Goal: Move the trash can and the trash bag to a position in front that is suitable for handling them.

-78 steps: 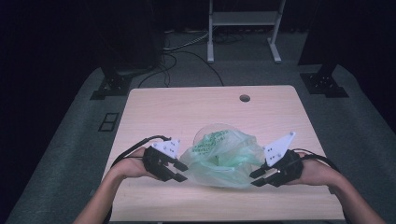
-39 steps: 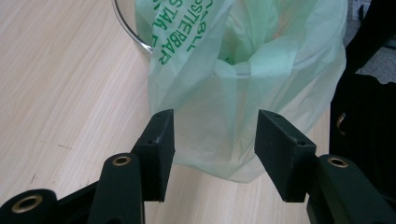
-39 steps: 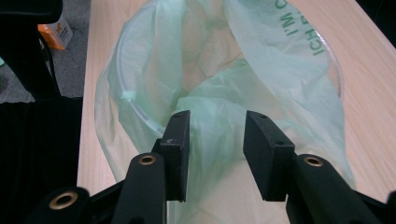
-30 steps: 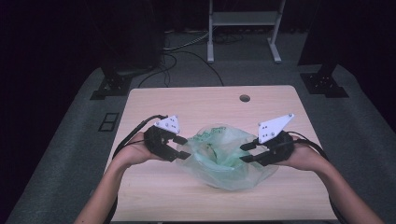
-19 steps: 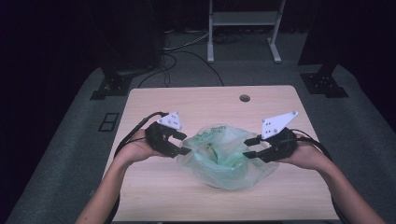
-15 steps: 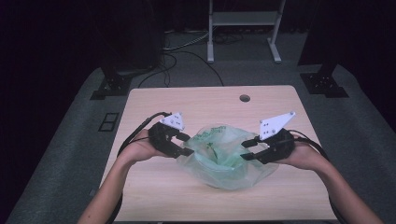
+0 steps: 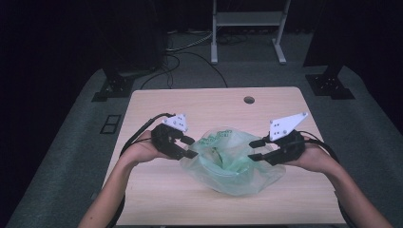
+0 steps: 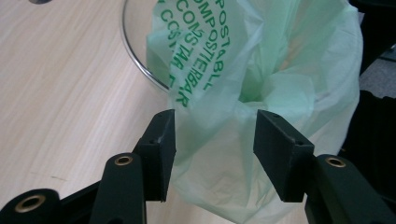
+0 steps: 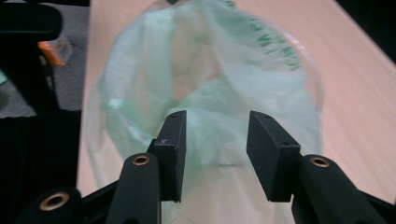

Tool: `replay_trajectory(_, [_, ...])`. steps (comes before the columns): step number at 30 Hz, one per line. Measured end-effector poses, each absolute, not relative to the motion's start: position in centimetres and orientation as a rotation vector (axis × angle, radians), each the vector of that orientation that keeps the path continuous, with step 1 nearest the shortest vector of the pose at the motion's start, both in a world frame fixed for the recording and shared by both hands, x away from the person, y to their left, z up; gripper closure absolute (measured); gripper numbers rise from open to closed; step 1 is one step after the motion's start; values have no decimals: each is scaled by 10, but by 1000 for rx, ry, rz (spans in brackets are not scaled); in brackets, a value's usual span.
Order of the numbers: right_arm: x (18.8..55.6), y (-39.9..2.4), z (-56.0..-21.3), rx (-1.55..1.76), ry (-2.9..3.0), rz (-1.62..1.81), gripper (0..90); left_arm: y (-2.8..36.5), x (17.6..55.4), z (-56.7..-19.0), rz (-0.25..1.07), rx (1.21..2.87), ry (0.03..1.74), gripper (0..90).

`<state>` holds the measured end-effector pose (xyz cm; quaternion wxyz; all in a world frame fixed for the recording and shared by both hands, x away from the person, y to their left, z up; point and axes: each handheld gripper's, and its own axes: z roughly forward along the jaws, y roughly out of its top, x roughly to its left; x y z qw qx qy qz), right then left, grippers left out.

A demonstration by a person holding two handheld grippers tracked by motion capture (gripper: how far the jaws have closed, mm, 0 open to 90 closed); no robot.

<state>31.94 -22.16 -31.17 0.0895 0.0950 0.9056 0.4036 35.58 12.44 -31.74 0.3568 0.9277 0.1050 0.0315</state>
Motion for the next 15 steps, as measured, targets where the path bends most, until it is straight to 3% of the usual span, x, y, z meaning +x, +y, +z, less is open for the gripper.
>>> replay_trajectory(8, [339,-226,-305,273,2655,1039,552,116,360,-315,97,2448,230,518])
replay_trajectory(15, [357,-223,-309,268,2692,961,573,114,362,-313,128,2452,219,634])
